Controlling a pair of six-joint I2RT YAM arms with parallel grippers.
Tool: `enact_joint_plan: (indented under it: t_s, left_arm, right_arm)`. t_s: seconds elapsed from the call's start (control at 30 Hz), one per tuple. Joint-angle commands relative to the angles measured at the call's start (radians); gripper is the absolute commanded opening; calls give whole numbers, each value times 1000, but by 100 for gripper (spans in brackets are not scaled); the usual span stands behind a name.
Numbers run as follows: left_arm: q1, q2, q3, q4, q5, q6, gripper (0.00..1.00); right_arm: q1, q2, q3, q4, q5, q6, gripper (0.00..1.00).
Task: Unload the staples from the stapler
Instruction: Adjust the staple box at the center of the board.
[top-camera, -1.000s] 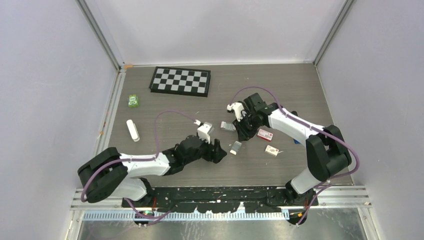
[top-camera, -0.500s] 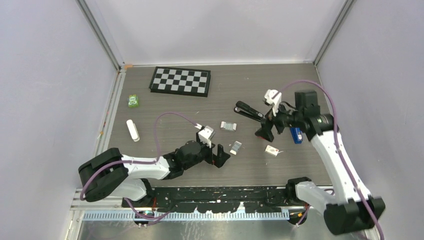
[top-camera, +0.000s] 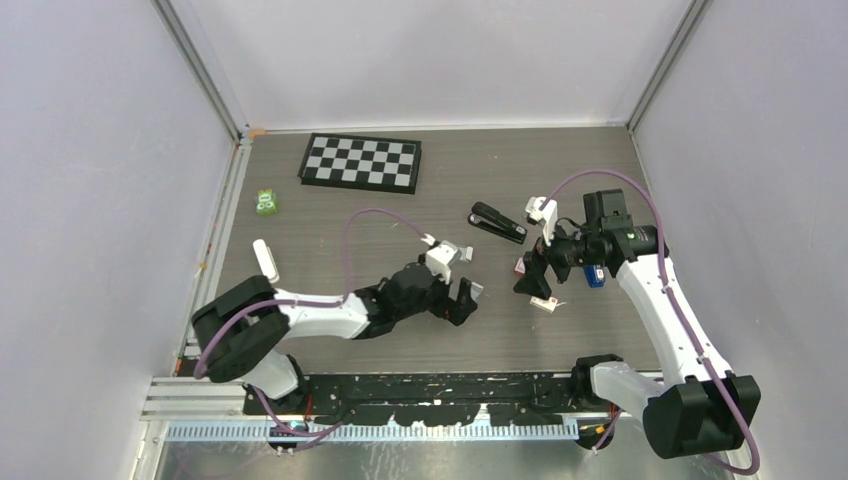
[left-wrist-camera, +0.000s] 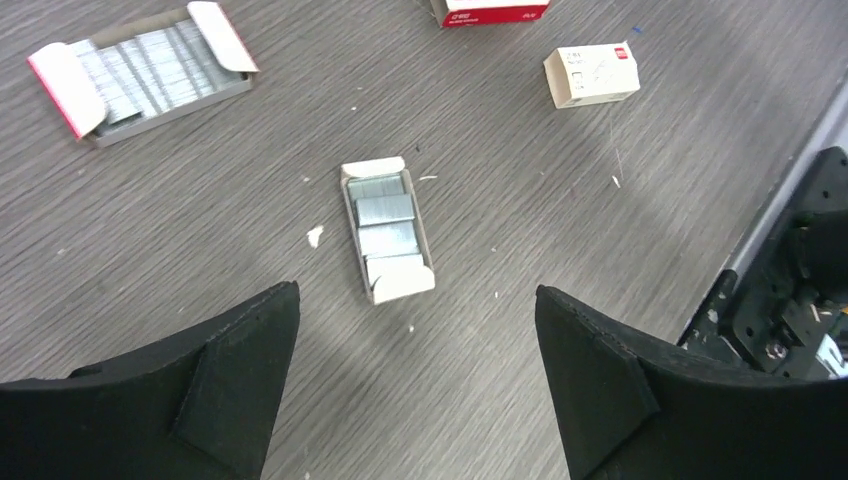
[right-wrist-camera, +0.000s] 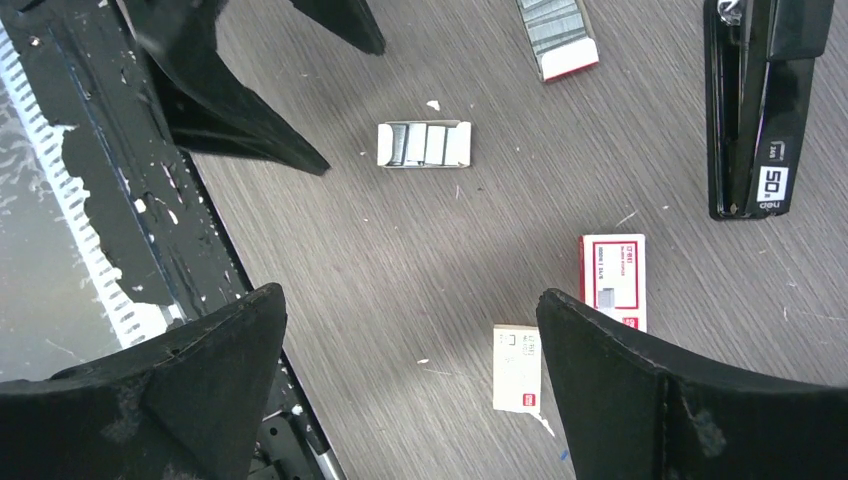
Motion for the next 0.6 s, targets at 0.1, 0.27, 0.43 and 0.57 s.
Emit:
enact_joint_plan:
  t_s: [0.1, 0.27, 0.43, 0.57]
  left_arm:
    - [-66, 167, 263, -338, -203, 39, 76]
    - [-67, 248, 359, -429, -216, 43, 65]
    - [-67, 303, 417, -456, -203, 62, 62]
    - [-67, 334, 442, -463, -187, 74, 60]
  right_arm:
    - [-26, 7, 47, 5, 38, 29, 100]
    - [-57, 28, 58, -7, 37, 39, 100]
    - [-74, 31, 62, -14, 29, 41, 99]
    - [-79, 29, 62, -14, 28, 41, 99]
